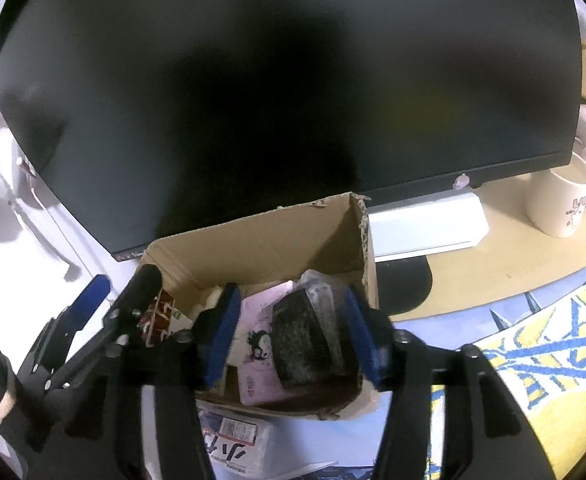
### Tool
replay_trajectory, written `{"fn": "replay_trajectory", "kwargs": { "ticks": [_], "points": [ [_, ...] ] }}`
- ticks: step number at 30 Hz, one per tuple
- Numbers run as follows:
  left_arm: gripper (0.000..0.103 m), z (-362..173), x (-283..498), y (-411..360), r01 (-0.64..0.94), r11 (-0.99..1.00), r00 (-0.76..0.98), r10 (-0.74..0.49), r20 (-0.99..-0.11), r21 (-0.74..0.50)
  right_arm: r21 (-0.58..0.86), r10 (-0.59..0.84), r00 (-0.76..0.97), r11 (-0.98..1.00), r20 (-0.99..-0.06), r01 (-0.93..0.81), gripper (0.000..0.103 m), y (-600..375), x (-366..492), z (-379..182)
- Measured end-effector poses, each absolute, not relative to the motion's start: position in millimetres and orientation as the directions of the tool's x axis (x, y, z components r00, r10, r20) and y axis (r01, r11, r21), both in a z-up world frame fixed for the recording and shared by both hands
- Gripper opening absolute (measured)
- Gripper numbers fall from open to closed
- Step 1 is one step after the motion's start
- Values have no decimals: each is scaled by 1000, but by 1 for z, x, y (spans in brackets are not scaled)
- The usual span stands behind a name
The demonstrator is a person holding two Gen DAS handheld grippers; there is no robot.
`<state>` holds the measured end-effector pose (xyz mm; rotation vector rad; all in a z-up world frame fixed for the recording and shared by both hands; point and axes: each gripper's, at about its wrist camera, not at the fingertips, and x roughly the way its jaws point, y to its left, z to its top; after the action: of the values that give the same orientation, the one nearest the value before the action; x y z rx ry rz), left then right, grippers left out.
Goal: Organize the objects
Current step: 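Lower the hair clip and tissue pack into the cardboard box and open both tools, then withdraw both tools from the cardboard box toward the toothpick box and glass bottle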
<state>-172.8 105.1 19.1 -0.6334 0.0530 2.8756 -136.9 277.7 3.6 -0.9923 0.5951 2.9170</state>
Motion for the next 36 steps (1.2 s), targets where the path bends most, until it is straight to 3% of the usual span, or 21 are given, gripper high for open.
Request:
{"fn": "replay_trajectory", "kwargs": {
  "ticks": [5, 7, 15, 24, 36],
  "points": [
    [97, 25, -169, 94, -130, -992, -911, 119, -396, -1, 382, -151, -798, -918, -584, -105, 68, 281, -136, 5],
    [103, 28, -169, 88, -104, -995, -918, 94, -385, 4, 384, -167, -797, -919, -580, -88, 77, 278, -136, 5],
    [103, 29, -169, 68, -95, -995, -918, 99, -385, -31, 197, -76, -815, -979, -574, -47, 103, 251, -127, 20],
    [103, 35, -166, 54, -74, -997, -909, 64, -413, 8, 86, -28, -809, -996, -587, -28, 103, 238, -117, 29],
    [103, 50, -140, 38, -74, -997, -904, 62, -423, 11, 108, -10, -794, -992, -607, -70, 103, 240, -94, 35]
  ]
}}
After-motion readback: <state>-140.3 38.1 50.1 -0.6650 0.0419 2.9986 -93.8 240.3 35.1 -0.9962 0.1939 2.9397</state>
